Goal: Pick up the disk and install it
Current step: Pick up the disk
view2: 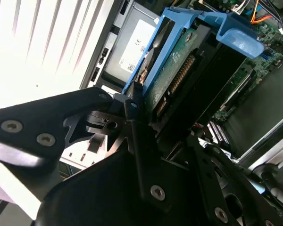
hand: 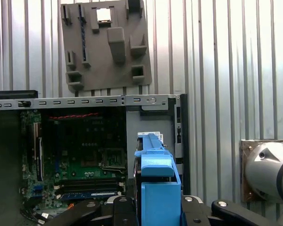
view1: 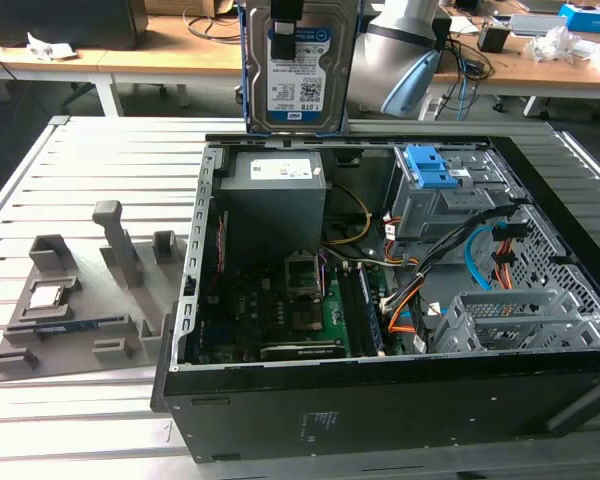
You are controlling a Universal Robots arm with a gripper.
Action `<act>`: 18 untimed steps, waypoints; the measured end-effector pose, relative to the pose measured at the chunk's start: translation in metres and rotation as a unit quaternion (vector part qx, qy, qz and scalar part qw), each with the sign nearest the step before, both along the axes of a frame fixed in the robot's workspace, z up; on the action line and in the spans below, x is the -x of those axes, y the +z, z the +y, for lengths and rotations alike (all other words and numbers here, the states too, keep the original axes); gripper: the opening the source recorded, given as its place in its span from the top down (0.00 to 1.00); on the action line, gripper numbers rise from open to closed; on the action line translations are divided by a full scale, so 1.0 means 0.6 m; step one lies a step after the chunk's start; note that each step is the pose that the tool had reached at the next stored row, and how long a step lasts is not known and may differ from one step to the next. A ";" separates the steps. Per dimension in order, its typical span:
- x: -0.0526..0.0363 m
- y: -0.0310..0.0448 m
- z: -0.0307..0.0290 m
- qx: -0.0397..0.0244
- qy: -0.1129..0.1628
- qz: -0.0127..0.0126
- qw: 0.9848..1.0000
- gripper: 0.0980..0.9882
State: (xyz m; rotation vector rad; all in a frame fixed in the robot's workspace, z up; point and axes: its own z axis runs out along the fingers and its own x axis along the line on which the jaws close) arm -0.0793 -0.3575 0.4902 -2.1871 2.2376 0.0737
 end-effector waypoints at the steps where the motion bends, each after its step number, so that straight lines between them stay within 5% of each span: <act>1: 0.000 0.000 -0.0014 0.000 0.000 0.000 1.000 0.70; 18: 0.000 -0.001 -0.0438 0.000 0.000 0.000 1.000 0.70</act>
